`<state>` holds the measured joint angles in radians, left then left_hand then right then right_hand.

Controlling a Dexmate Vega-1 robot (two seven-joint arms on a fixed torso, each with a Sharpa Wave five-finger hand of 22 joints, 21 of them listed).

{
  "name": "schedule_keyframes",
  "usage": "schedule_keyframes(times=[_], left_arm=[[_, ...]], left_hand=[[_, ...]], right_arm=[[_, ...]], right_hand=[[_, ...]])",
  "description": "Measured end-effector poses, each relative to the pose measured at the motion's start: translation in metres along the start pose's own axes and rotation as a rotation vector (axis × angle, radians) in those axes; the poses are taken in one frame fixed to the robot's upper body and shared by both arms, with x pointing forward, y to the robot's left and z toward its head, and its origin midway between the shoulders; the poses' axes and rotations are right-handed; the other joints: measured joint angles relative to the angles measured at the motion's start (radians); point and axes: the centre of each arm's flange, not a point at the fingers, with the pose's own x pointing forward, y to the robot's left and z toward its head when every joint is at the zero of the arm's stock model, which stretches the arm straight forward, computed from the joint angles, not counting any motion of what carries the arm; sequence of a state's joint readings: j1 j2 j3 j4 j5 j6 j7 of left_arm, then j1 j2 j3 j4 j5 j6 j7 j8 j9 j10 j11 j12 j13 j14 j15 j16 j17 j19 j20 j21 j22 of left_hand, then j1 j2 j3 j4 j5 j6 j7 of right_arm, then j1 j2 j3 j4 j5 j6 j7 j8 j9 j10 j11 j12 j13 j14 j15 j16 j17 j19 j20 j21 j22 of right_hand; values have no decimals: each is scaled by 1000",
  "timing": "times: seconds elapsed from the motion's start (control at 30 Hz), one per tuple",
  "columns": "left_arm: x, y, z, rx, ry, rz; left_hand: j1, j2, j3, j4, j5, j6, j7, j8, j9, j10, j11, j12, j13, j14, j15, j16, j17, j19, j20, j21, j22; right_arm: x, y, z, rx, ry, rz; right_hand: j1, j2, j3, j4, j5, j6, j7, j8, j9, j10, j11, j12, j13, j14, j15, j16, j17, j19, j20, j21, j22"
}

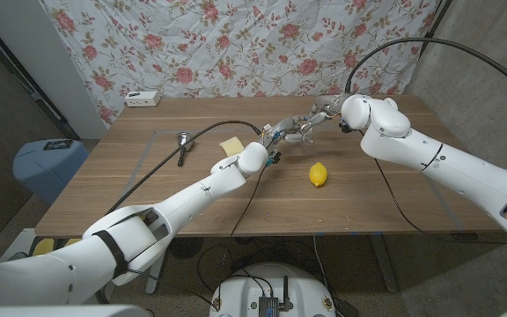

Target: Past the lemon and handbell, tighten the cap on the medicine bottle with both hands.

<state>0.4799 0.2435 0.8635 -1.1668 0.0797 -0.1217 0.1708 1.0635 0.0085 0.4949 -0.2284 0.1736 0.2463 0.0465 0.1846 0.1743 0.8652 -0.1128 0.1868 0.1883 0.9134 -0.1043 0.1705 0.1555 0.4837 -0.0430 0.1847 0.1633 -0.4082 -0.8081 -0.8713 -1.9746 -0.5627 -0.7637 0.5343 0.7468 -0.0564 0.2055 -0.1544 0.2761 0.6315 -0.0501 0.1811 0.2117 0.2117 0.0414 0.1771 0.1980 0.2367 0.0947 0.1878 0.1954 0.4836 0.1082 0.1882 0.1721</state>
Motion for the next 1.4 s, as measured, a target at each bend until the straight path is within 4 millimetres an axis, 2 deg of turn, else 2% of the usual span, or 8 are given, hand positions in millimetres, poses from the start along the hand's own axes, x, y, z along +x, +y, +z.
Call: schedule_keyframes(times=[0.07, 0.1, 0.63, 0.7, 0.97, 1.4], left_arm=[[0, -1, 0, -1, -1, -1], [-1, -1, -2, 5, 11, -1], [-3, -2, -2, 5, 15, 1], [-3, -2, -3, 5, 16, 2], [-3, -2, -3, 5, 17, 3], [-3, -2, -3, 5, 17, 3]], left_hand=[[0, 0, 0, 0, 0, 0, 0, 0, 0, 0, 0, -1, 0, 0, 0, 0, 0, 0, 0, 0, 0], [0, 0, 0, 0, 0, 0, 0, 0, 0, 0, 0, -1, 0, 0, 0, 0, 0, 0, 0, 0, 0], [0, 0, 0, 0, -3, 0, 0, 0, 0, 0, 0, 2, 0, 0, 0, -1, 1, 0, 0, 0, 0], [0, 0, 0, 0, -3, 0, 0, 0, 0, 0, 0, 2, 0, 0, 0, -1, 1, 0, 0, 0, 0], [2, -2, 0, 0, 1, 0, 0, 0, 0, 0, 0, 2, 0, 0, 0, -1, 1, 0, 0, 0, 0], [3, -3, 0, 0, 0, 0, 0, 0, 0, 0, 0, 0, 0, 0, 0, 0, 0, 0, 0, 0, 0]], right_arm=[[0, 2, 0, 0, 1, 14], [-3, -11, -1, -16, 2, -3], [-3, -14, 1, -38, 7, 32], [-3, -13, 2, -40, 8, 34], [-1, -12, 3, -41, 8, 36], [1, -9, 4, -41, 1, 35]], right_hand=[[1, -1, 2, -2, -6, -10, -3, 0, 0, -5, -2, 0, 0, -5, 5, 0, 0, -3, 3, -3, 0], [7, 1, 2, -2, -6, -14, 1, 0, 0, -8, 0, 0, 0, -6, 6, 0, 0, -3, 3, -4, 0], [47, 7, 22, -14, -28, -42, -15, 4, 0, -34, -6, 0, 0, -28, 7, 0, 0, -19, 8, -4, 0], [53, 8, 27, -16, -28, -33, -24, 5, 0, -41, -13, 0, 0, -28, 7, 0, 0, -19, 8, -4, 0], [65, 6, 37, -16, -36, -8, -48, 22, 0, -40, -13, 5, 0, -28, 7, 0, 0, -19, 8, -4, 0], [80, 9, 48, -10, -52, 53, -55, 45, 5, -33, -20, 12, 0, -25, -5, 5, 0, -17, 6, 1, 0]])
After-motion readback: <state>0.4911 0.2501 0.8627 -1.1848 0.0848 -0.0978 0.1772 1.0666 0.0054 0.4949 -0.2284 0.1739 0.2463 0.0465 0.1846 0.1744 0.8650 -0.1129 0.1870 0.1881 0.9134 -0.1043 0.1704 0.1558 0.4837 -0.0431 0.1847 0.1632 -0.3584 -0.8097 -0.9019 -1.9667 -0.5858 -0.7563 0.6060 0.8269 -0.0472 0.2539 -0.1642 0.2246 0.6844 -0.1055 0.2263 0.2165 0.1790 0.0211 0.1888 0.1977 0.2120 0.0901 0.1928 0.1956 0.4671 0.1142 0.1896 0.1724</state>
